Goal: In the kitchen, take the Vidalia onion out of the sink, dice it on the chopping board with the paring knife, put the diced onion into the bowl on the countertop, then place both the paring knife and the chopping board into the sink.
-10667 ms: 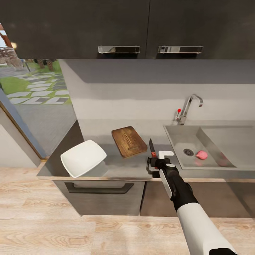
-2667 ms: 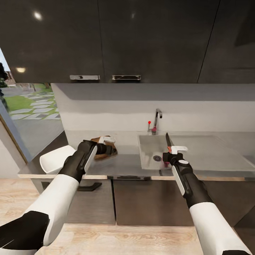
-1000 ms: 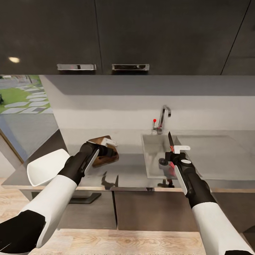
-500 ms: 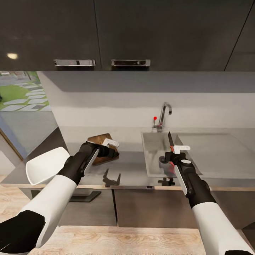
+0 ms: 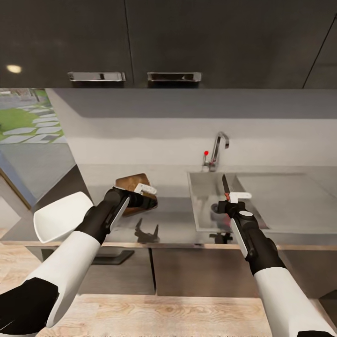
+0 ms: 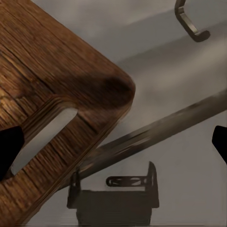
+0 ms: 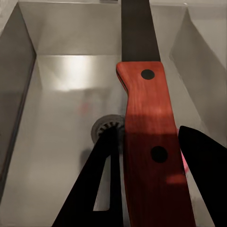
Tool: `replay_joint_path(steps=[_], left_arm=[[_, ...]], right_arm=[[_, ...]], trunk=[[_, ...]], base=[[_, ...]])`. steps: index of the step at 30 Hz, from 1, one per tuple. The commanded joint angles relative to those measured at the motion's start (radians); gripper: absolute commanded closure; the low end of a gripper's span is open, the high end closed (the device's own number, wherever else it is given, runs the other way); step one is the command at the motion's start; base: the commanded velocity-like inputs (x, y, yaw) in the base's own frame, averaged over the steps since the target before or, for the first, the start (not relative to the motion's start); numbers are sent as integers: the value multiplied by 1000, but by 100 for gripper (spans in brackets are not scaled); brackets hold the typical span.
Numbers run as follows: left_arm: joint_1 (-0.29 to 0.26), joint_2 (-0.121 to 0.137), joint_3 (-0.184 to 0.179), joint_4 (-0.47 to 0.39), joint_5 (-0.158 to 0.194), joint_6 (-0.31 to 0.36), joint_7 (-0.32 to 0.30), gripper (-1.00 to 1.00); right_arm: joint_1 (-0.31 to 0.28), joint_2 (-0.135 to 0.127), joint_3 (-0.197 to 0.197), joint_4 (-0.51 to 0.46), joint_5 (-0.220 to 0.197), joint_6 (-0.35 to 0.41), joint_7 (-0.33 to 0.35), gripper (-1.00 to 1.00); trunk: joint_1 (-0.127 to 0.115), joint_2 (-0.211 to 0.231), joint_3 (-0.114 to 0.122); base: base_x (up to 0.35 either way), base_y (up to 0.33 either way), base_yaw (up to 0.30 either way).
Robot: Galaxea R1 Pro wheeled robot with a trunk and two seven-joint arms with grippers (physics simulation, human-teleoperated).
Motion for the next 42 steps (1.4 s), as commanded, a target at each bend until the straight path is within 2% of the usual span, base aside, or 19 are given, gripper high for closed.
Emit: replay_joint_path(steps=[1,37,42], left_arm=[[-1,0,0,0,0,5,-2,-100],[-1,-4,-4,0,0,3,-2,-100],[-1,-4,-14,0,0,3,-2,-100]], right_arm=[[-1,0,1,-1,1,6,-3,100],[-1,0,1,-2,1,6,-3,100],[-1,0,1,-3,1,6,-3,100]], trunk=[[0,-1,-3],[0,-1,-60],[0,-1,-68]], base=[[0,145,0],[29,9,0],[0,0,0]])
